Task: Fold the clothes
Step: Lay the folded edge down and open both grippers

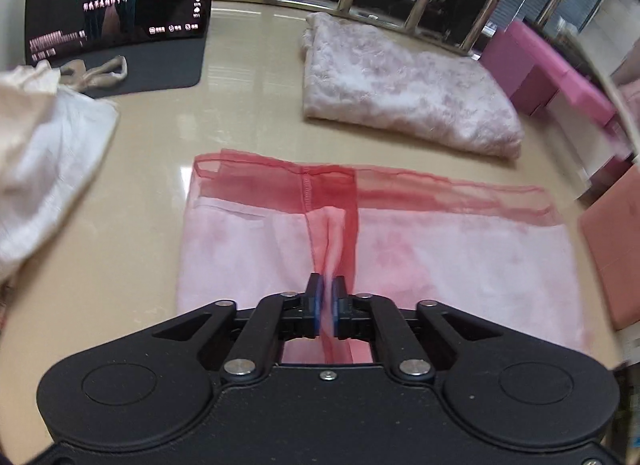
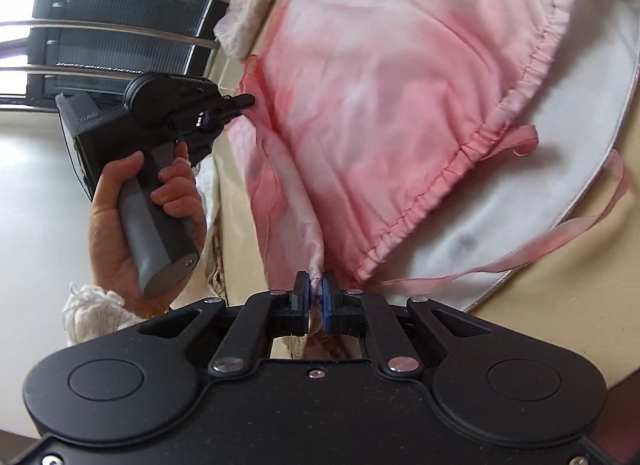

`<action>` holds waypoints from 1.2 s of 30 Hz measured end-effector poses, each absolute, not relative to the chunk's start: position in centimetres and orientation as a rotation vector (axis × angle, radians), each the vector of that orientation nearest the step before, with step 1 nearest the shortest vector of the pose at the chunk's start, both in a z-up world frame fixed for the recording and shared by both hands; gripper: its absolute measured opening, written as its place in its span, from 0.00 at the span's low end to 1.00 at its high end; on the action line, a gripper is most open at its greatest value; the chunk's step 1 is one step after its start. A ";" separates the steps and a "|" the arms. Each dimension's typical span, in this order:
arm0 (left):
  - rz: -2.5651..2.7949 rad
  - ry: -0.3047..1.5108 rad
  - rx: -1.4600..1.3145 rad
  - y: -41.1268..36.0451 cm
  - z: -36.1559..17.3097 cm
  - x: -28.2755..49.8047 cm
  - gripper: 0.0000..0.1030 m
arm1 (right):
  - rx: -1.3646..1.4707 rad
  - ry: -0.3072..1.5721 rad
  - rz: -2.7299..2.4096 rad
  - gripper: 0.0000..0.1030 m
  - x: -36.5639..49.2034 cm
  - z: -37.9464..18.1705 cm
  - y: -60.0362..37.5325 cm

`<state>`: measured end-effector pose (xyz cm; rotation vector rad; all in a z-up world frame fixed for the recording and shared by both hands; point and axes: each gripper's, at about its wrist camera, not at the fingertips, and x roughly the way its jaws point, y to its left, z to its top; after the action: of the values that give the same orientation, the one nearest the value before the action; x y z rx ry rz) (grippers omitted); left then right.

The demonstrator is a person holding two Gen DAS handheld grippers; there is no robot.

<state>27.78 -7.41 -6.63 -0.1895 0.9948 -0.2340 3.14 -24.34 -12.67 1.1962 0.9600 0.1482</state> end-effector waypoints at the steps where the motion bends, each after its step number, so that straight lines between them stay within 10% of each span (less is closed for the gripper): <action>1: -0.246 0.983 -0.217 -6.8 -6.4 27.6 0.30 | 1.199 0.963 0.148 0.06 3.1 -12.7 -24.3; 3: -0.241 0.913 -0.260 -5.2 -5.0 26.9 0.56 | 1.202 0.967 0.147 0.06 3.1 -12.8 -24.2; 5: -0.236 0.842 -0.260 -4.0 -3.8 26.0 0.57 | 1.209 0.972 0.144 0.07 3.4 -12.9 -24.1; 10: -0.240 0.891 -0.060 -4.3 -4.4 25.3 0.11 | 1.204 0.982 0.137 0.08 3.2 -12.8 -23.9; 24: -0.234 0.950 0.116 -6.1 -8.5 24.7 0.12 | 0.962 1.053 0.124 0.09 5.2 -11.7 -22.5; 29: -0.232 0.955 0.064 -5.5 -8.0 24.6 0.38 | 0.935 1.052 0.122 0.10 5.2 -11.3 -22.5; 36: -0.262 0.852 0.049 -3.4 -4.2 21.7 0.56 | 0.949 1.017 0.113 0.48 5.1 -9.8 -23.1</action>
<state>21.75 -3.35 -4.23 0.0490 0.8519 -0.2620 5.07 -23.10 -9.84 0.9487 1.0173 0.1128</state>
